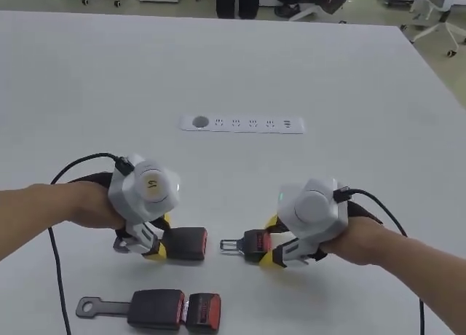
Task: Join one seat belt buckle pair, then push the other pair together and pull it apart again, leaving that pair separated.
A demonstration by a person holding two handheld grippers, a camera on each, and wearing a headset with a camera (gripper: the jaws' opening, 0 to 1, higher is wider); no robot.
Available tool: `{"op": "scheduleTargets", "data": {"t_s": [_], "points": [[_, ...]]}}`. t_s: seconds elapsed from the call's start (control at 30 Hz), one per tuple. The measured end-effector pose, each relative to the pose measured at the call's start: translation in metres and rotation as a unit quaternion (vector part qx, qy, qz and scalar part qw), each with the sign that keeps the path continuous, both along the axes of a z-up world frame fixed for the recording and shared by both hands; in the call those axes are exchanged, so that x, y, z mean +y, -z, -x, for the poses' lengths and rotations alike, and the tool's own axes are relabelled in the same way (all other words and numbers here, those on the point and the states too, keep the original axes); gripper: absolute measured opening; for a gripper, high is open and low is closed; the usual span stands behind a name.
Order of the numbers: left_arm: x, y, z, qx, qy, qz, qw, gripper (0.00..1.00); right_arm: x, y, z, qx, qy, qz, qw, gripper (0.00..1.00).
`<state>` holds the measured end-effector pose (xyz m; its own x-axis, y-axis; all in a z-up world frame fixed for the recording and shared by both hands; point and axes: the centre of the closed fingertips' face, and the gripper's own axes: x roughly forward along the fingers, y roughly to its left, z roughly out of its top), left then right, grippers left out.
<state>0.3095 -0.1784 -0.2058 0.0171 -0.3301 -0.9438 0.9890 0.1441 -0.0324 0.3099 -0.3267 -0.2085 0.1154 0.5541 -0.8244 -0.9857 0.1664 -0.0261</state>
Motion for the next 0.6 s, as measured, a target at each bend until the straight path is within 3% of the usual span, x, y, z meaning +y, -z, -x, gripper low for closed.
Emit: {"op": "scheduleTargets", "data": {"t_s": [0.6], "points": [[0.001,0.001,-0.001,0.000,-0.002,-0.006,1.0000,0.29,0.018,-0.002,-0.001,0.000,-0.002,-0.010,1.0000,0.31]]}}
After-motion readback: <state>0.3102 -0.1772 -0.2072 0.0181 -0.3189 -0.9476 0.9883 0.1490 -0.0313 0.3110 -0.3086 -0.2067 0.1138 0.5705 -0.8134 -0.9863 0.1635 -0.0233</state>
